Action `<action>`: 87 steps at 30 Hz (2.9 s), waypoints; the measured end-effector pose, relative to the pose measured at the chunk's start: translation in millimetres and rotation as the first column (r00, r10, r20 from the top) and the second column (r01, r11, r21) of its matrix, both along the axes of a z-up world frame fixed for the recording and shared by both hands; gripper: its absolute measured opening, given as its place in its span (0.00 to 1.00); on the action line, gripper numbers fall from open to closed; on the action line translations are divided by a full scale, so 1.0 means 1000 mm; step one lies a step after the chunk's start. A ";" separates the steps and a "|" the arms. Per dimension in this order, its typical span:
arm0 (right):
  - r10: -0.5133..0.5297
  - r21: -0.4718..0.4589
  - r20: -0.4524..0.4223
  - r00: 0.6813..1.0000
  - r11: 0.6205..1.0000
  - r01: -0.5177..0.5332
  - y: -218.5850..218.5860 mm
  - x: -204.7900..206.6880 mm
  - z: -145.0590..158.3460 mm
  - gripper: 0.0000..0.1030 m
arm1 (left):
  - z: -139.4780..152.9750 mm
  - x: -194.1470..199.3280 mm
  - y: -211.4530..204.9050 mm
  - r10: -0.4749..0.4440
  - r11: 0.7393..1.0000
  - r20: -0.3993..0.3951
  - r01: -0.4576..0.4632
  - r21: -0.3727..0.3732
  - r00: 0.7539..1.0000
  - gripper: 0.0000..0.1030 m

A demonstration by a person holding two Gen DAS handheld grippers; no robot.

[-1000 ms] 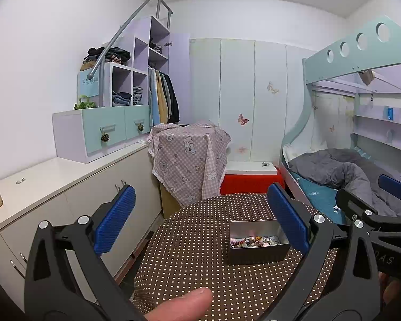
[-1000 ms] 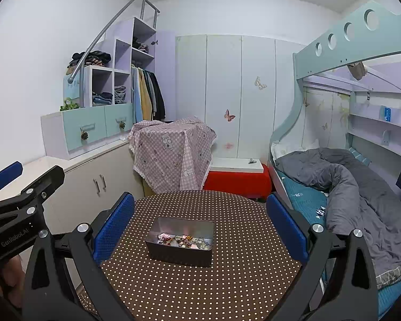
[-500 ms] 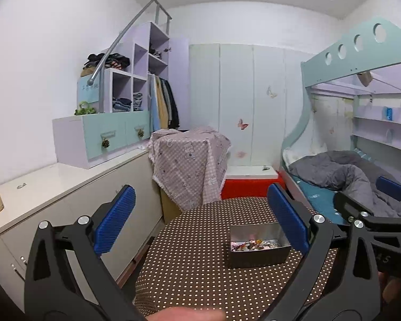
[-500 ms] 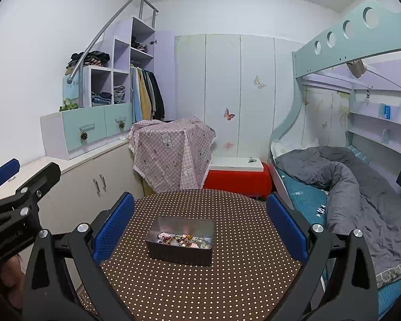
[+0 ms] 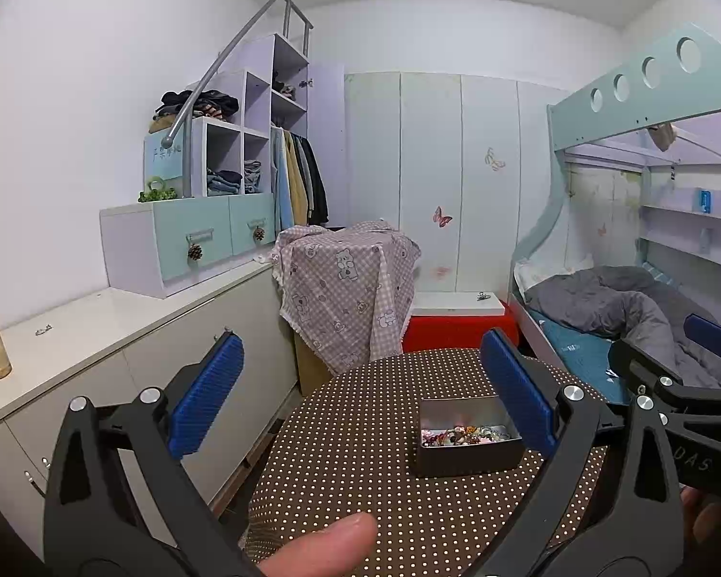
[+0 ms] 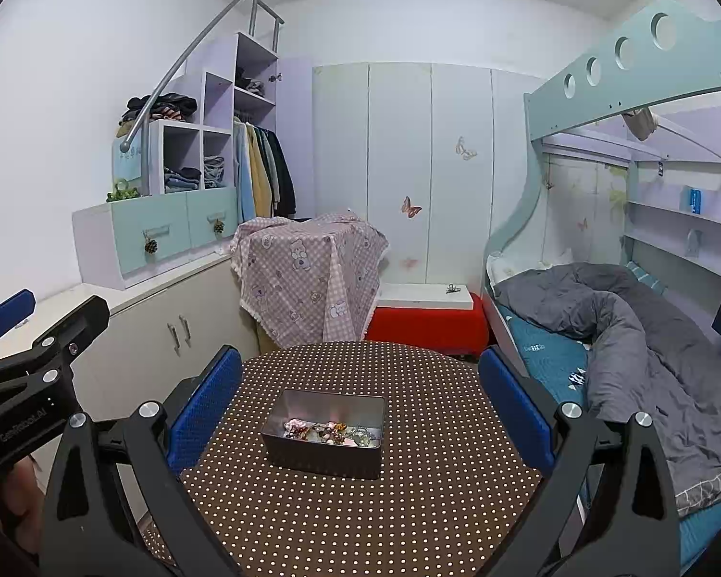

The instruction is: Organize jewelry

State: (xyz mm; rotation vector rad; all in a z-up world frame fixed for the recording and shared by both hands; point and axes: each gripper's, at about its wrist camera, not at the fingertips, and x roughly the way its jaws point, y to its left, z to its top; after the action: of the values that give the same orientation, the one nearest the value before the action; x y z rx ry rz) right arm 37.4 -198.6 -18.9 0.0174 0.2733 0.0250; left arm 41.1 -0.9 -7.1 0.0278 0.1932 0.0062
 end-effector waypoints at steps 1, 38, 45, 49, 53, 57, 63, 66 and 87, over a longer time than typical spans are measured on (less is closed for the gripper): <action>0.000 0.000 -0.001 1.000 1.000 0.000 0.000 0.000 0.000 0.92 | 0.000 0.000 0.000 -0.001 1.000 0.000 0.001 0.001 1.000 0.94; -0.004 -0.004 -0.012 1.000 1.000 0.004 0.005 0.005 -0.005 0.92 | -0.006 0.003 0.002 -0.009 1.000 -0.004 0.009 -0.011 1.000 0.94; -0.003 -0.005 -0.013 1.000 1.000 0.003 0.005 0.004 -0.005 0.92 | -0.007 0.002 0.000 -0.008 1.000 -0.004 0.008 -0.010 1.000 0.94; -0.004 -0.006 -0.012 1.000 1.000 0.004 0.006 0.003 -0.006 0.92 | -0.007 0.002 0.000 -0.008 1.000 -0.004 0.008 -0.008 1.000 0.94; -0.004 -0.007 -0.013 1.000 1.000 0.004 0.006 0.003 -0.006 0.92 | -0.007 0.002 0.000 -0.010 1.000 -0.004 0.010 -0.010 1.000 0.94; -0.005 -0.007 -0.013 1.000 1.000 0.005 0.007 0.003 -0.006 0.92 | -0.007 0.002 0.000 -0.009 1.000 -0.004 0.009 -0.008 1.000 0.94; -0.005 -0.006 -0.014 1.000 1.000 0.005 0.007 0.003 -0.007 0.92 | -0.008 0.001 -0.001 -0.011 1.000 0.005 0.011 -0.004 1.000 0.94; -0.004 -0.006 -0.015 1.000 1.000 0.004 0.007 0.003 -0.008 0.92 | -0.009 -0.006 -0.004 -0.034 0.999 0.041 0.034 0.013 0.999 0.94; -0.007 -0.006 -0.012 1.000 1.000 0.007 0.008 0.004 -0.010 0.92 | -0.006 0.002 0.001 -0.004 1.000 -0.008 0.004 -0.002 1.000 0.94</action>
State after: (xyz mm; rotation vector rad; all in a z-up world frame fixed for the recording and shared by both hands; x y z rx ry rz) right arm 41.5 -190.6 -29.4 0.0130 0.2854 0.0169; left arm 42.6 0.2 -12.6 0.0261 0.2013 0.0016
